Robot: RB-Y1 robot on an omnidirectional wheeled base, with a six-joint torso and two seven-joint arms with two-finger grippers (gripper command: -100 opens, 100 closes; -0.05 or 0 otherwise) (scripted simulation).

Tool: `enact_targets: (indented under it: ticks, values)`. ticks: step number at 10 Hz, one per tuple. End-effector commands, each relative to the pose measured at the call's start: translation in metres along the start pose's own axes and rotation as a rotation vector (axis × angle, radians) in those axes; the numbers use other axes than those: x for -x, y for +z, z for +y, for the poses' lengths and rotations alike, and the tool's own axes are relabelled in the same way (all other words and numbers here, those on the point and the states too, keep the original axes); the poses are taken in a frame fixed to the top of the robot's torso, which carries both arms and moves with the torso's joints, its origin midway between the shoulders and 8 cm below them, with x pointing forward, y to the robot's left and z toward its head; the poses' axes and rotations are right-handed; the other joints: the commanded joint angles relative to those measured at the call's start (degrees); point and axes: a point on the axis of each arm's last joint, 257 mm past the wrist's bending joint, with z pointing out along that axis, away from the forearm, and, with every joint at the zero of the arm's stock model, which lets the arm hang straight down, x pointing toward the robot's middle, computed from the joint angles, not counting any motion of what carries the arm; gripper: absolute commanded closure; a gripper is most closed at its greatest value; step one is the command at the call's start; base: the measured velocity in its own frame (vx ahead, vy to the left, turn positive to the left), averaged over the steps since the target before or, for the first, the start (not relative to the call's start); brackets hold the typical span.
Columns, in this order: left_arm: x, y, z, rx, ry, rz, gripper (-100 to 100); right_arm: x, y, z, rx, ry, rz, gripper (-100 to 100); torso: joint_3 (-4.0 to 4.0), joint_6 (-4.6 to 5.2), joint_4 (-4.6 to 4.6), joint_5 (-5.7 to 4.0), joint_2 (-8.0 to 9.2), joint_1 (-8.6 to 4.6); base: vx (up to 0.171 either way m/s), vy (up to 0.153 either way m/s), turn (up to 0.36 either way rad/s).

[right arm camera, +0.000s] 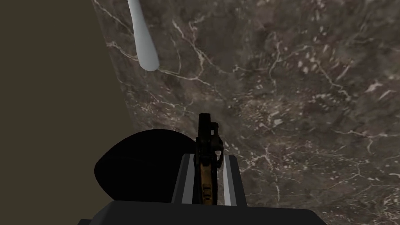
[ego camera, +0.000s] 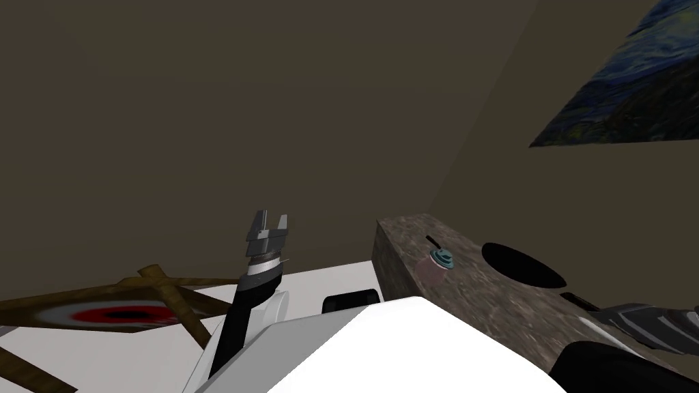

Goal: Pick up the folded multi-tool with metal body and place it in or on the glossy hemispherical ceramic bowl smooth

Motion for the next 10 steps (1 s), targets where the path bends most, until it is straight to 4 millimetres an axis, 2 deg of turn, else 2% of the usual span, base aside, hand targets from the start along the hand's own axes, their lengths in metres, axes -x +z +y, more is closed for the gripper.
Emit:
enact_targets:
  ticks: [1, 2, 3, 4, 7, 9, 10]
  values:
    - [0.000, 0.000, 0.000, 0.000, 0.000, 0.000, 0, -0.013, -0.010, -0.011, -0.014, 0.002, 0.022, 100, 0.00, 0.00, 0.00, 0.00, 0.00, 0.00, 0.134, 0.005, 0.014]
    - [0.000, 0.000, 0.000, 0.000, 0.000, 0.000, 0, -0.013, -0.011, -0.013, -0.019, 0.003, 0.023, 100, -0.02, 0.00, -0.01, 0.04, -0.03, 0.05, 0.083, -0.008, 0.001]
    - [0.000, 0.000, 0.000, 0.000, 0.000, 0.000, 0, -0.027, -0.021, -0.023, -0.034, 0.006, 0.049, 100, 0.05, 0.00, 0.01, 0.01, 0.10, 0.04, 0.118, 0.000, 0.028]
    - [0.000, 0.000, 0.000, 0.000, 0.000, 0.000, 0, -0.027, -0.022, -0.024, -0.037, 0.007, 0.050, 100, 0.03, 0.03, 0.01, 0.04, 0.05, 0.07, 0.113, -0.012, -0.003]
    - [0.000, 0.000, 0.000, 0.000, 0.000, 0.000, 0, -0.049, -0.038, -0.038, -0.059, 0.018, 0.090, 100, 0.04, 0.02, 0.01, 0.01, 0.07, -0.04, 0.110, -0.025, 0.016]
    - [0.000, 0.000, 0.000, 0.000, 0.000, 0.000, 0, -0.069, -0.052, -0.048, -0.077, 0.035, 0.127, 100, -0.05, 0.01, -0.02, -0.02, -0.08, -0.07, 0.185, -0.037, 0.019]
    - [0.000, 0.000, 0.000, 0.000, 0.000, 0.000, 0, -0.069, -0.052, -0.048, -0.077, 0.035, 0.127, 100, -0.15, -0.01, -0.06, -0.02, -0.27, -0.09, 0.165, -0.023, 0.011]
